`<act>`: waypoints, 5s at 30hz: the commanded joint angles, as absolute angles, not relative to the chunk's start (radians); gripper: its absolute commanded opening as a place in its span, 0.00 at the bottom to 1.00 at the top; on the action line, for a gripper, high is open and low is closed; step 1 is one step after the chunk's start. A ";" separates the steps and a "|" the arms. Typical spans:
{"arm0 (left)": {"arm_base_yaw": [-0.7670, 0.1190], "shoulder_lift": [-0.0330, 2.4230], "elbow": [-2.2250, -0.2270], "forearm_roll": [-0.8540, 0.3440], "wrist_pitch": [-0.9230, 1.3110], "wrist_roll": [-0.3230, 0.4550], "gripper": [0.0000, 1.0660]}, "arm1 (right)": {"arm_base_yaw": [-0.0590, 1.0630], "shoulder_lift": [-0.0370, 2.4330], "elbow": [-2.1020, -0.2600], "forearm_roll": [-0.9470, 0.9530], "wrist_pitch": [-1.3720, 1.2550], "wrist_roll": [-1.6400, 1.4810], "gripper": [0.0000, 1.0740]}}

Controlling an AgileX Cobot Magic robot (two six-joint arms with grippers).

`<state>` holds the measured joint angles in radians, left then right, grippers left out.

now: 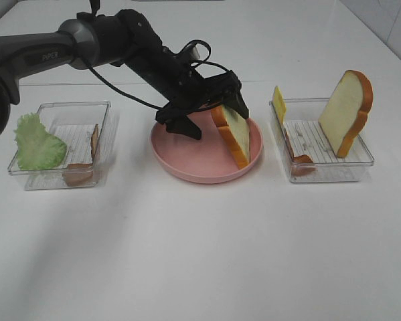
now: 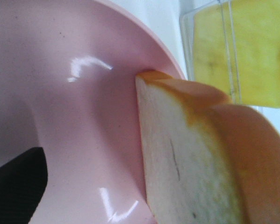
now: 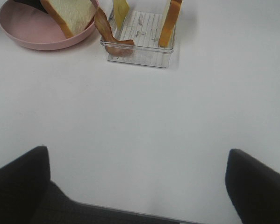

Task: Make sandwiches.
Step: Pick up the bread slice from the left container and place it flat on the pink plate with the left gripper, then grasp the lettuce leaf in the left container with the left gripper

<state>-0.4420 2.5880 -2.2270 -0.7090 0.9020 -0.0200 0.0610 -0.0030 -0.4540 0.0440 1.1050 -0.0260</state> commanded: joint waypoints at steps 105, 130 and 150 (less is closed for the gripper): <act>-0.011 2.142 -1.651 -0.216 0.978 0.063 0.93 | 0.058 -0.039 -0.459 0.047 1.108 -0.027 0.92; -0.011 2.180 -1.651 -0.138 0.962 -0.012 0.60 | 0.058 -0.039 -0.459 0.047 1.108 -0.027 0.92; -0.012 2.180 -1.651 -0.124 0.953 -0.045 0.00 | 0.058 -0.039 -0.459 0.047 1.108 -0.027 0.92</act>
